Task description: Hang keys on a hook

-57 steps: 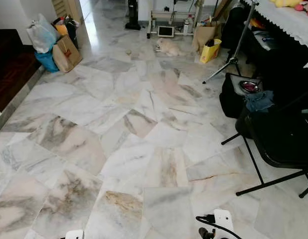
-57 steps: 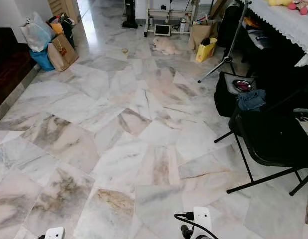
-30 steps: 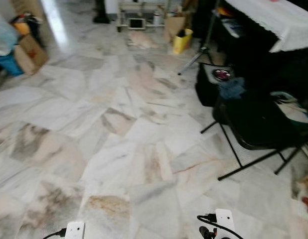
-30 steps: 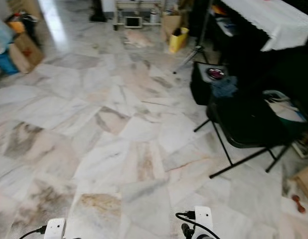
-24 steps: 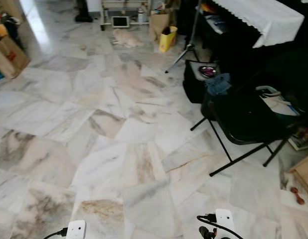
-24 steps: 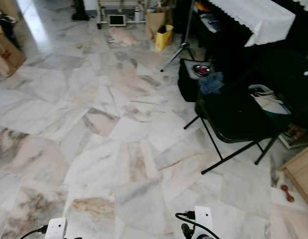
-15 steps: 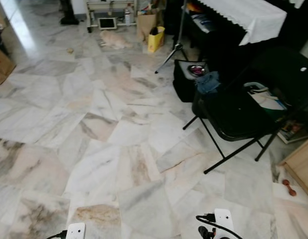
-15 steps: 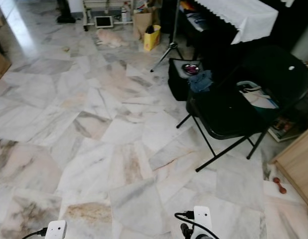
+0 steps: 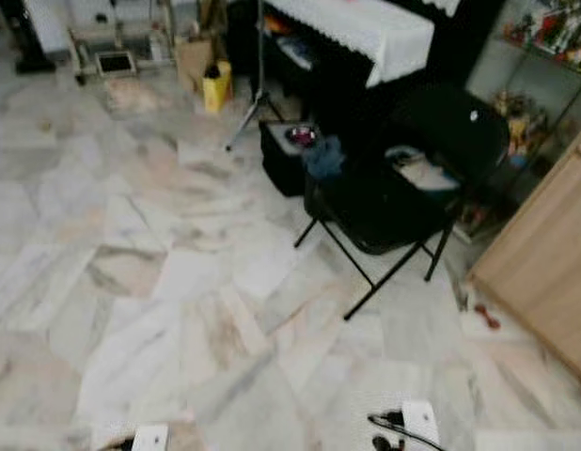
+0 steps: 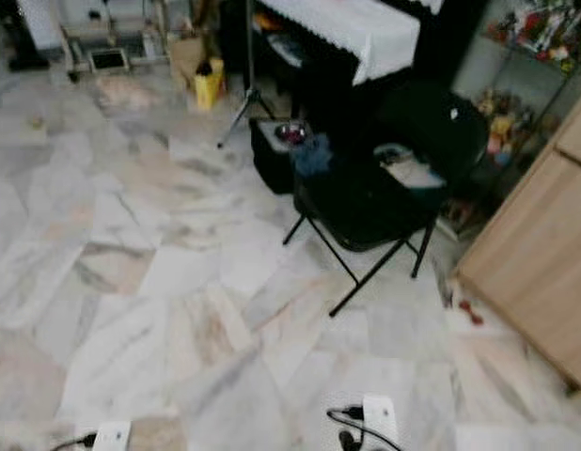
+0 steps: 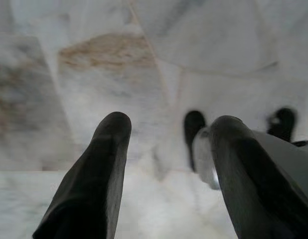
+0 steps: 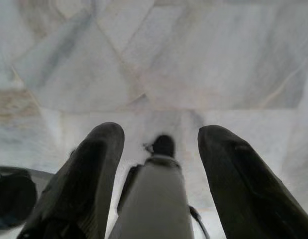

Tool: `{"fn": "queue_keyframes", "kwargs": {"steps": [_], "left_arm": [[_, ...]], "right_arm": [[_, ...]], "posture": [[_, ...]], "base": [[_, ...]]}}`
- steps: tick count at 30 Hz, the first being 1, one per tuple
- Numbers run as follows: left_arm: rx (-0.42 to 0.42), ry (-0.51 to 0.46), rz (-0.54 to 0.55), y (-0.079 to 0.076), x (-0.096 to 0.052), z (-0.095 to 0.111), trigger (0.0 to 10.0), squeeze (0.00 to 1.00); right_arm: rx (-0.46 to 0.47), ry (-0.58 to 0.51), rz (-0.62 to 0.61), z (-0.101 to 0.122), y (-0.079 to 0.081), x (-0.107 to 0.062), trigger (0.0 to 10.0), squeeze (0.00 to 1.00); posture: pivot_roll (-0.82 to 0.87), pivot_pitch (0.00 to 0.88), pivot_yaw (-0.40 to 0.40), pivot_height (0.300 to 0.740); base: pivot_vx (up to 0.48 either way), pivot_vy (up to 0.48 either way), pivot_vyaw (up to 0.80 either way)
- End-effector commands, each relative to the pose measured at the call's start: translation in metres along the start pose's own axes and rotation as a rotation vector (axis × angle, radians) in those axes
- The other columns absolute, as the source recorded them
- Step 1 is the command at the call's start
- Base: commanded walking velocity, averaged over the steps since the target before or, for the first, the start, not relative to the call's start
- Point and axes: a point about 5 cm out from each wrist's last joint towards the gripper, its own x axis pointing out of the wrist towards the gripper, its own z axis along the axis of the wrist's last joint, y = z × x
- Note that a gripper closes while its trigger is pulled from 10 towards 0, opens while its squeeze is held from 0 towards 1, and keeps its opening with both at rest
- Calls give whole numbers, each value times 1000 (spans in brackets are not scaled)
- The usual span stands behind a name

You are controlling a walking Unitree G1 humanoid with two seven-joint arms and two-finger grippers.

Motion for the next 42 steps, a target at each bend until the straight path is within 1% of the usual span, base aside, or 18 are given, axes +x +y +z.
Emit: {"fn": "queue_keyframes", "kwargs": {"steps": [1,7,20,37,40,42], "left_arm": [[-15,14,-10,-6,1,-3,10000,0],[-23,11,-9,-8,1,-3,10000,0],[-35,-2,-8,-8,1,-2,10000,0],[-49,-19,-14,-11,1,2,10000,0],[-51,-21,-17,-12,1,2,10000,0],[-52,-25,-20,-14,1,1,10000,0]], "right_arm": [[5,8,-34,-4,-10,-2,10000,0],[30,-2,-48,-2,-12,-2,10000,0],[32,7,-55,-6,-15,-4,10000,0],[16,0,-52,-4,-12,-3,10000,0],[16,-4,-51,-4,-12,-3,10000,0],[39,-13,-58,-4,-12,-3,10000,0]], "posture": [[119,88,-18,740],[125,113,-15,740],[124,127,-18,740],[124,132,-25,740],[125,132,-26,740],[124,132,-26,740]], "base": [[0,0,-775],[0,0,-767],[0,0,-761],[0,0,-754],[0,0,0],[0,0,0]]}}
